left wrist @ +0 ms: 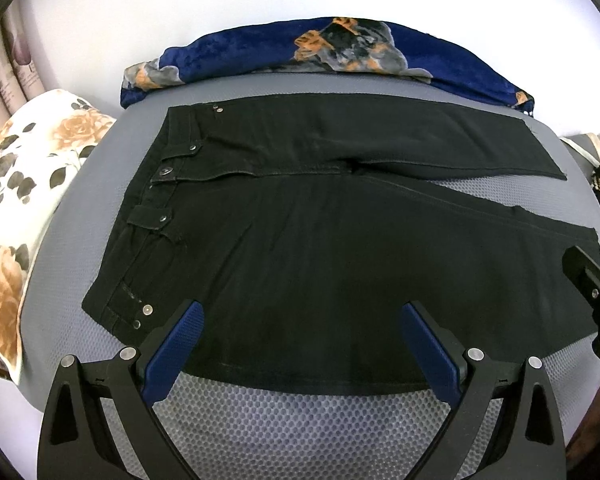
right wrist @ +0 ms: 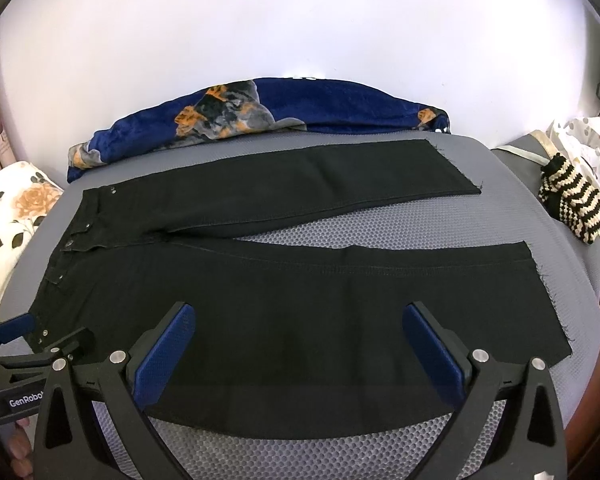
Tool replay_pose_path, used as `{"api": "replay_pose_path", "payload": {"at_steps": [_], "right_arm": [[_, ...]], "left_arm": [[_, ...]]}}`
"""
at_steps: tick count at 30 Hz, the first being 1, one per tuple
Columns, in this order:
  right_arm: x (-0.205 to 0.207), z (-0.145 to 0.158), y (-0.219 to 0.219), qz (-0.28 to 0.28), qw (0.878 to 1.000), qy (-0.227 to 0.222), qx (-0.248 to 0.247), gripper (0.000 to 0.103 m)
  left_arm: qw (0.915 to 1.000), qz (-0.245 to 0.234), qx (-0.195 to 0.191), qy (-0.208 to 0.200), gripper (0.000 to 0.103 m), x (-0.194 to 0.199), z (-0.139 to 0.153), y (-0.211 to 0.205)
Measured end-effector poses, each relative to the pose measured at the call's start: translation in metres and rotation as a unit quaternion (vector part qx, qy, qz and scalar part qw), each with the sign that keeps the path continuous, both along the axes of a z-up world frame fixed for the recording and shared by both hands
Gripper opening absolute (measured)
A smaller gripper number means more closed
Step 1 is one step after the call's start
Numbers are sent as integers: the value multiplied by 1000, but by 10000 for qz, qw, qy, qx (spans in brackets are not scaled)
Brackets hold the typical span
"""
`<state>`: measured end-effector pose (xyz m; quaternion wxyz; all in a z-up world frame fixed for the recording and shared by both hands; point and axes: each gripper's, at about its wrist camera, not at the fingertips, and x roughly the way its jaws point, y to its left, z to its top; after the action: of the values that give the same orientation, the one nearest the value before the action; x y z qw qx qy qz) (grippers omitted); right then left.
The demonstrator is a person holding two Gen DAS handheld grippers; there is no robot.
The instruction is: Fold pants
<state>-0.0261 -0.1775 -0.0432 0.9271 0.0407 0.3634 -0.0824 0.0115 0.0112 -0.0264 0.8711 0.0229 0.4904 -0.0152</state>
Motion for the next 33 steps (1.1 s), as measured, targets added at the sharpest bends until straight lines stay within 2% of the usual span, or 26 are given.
{"api": "replay_pose_path", "payload": {"at_steps": [21,28,33], "right_arm": [[4,0,2,21,10000,-29,18,103],[18,5,0,204,9997,-24,94,103],[40,10,5,486,9986,15,227,103]], "left_arm": [[10000,28,-59,-10,98,10,-2,9],[9986,41,-525,-59,98,44,9,41],[9952,284,-921,-178,97,93,24,93]]}}
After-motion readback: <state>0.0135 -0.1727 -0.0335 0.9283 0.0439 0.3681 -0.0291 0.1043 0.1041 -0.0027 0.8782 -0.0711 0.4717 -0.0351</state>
